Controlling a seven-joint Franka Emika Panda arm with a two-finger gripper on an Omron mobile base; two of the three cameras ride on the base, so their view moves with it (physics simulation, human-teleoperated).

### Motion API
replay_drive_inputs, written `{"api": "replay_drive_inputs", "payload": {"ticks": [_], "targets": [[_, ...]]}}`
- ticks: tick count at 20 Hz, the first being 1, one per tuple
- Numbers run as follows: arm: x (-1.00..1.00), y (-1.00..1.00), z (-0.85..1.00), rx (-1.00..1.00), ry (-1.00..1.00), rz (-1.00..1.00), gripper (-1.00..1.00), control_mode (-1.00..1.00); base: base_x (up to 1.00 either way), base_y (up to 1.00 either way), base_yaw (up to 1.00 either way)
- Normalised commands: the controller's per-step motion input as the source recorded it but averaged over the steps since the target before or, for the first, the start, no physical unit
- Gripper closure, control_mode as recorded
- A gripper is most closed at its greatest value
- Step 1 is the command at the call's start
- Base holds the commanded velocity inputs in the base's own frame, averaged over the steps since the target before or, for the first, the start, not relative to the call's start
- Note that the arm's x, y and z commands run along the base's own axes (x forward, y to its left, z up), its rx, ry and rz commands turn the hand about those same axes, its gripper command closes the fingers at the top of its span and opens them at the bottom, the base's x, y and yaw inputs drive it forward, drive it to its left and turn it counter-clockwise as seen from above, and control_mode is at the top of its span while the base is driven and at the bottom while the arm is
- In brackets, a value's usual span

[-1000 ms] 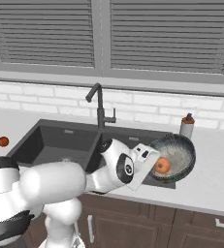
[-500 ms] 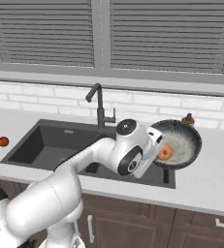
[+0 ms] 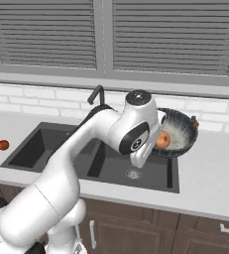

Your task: Pick the onion from the sink and place it in the bowl. Then pick the bowl and place it in the microwave. Then close the microwave door and press the start button.

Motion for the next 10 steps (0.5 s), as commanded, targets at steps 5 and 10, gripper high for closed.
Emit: {"api": "replay_drive_inputs", "payload": {"ticks": [5, 10], "targets": [[-0.43, 0.97, 0.29, -0.05, 0.02, 0.18, 1.0, -1.0, 0.0, 0.0, 0.0], [-0.45, 0.97, 0.24, 0.0, 0.0, 0.17, 1.0, -1.0, 0.0, 0.0, 0.0]]}}
